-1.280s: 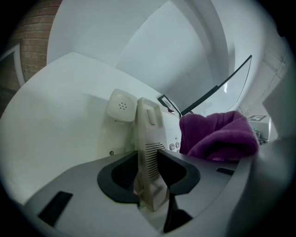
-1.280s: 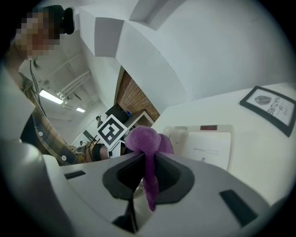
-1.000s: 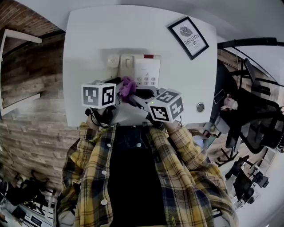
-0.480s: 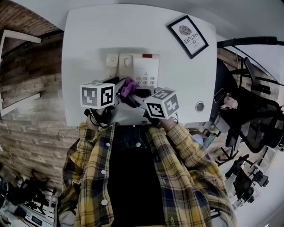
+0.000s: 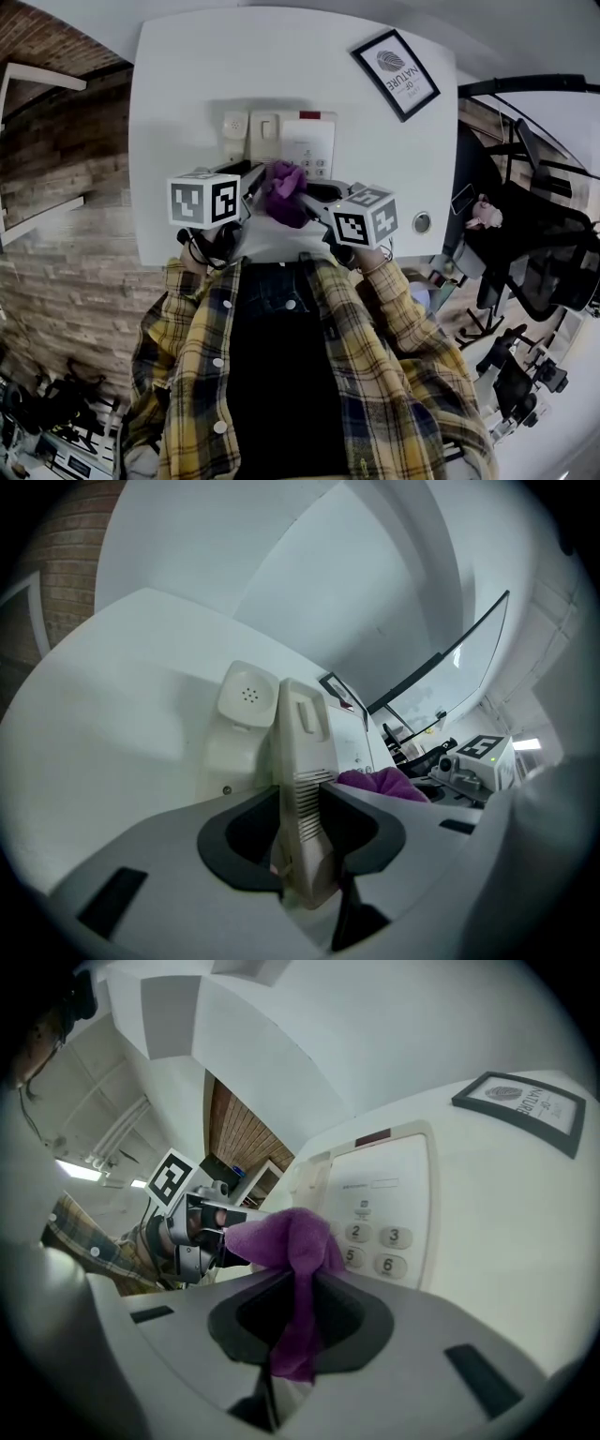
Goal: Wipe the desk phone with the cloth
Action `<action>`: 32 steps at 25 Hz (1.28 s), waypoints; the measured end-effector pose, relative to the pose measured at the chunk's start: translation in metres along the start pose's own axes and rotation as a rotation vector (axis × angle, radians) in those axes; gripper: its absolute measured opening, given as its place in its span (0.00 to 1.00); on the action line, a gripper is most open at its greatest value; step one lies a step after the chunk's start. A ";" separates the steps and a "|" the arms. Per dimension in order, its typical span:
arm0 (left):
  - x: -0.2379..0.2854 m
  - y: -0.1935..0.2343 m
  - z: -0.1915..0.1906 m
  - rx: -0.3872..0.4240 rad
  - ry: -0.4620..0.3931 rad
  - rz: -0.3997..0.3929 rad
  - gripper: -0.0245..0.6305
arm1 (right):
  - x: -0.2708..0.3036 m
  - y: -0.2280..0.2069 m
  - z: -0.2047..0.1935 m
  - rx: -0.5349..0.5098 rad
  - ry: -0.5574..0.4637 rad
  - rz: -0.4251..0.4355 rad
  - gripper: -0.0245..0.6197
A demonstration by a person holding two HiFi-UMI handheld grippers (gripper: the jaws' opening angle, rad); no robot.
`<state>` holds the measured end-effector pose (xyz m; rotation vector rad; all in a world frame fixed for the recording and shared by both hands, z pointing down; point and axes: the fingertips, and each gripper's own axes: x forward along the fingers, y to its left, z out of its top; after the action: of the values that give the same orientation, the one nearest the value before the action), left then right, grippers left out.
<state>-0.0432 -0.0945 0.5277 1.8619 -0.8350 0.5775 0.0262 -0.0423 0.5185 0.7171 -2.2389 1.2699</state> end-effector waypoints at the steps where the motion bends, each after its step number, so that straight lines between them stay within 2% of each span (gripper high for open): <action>1: 0.000 0.000 0.000 0.000 0.000 0.001 0.25 | -0.004 -0.003 -0.001 0.007 -0.004 -0.006 0.13; 11: -0.001 0.003 -0.001 0.003 0.002 0.011 0.25 | -0.041 -0.037 -0.004 0.059 -0.057 -0.088 0.13; 20: 0.000 0.005 -0.001 0.004 0.003 0.014 0.25 | -0.085 -0.090 -0.016 0.118 -0.083 -0.251 0.13; 27: -0.002 0.000 0.001 0.018 -0.025 0.020 0.25 | -0.097 -0.087 -0.011 0.120 -0.119 -0.252 0.13; 32: -0.006 -0.002 0.003 0.092 -0.032 0.065 0.21 | -0.106 -0.075 -0.002 0.089 -0.149 -0.242 0.13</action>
<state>-0.0456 -0.0951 0.5215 1.9377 -0.9060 0.6383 0.1544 -0.0512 0.5011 1.1126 -2.1402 1.2372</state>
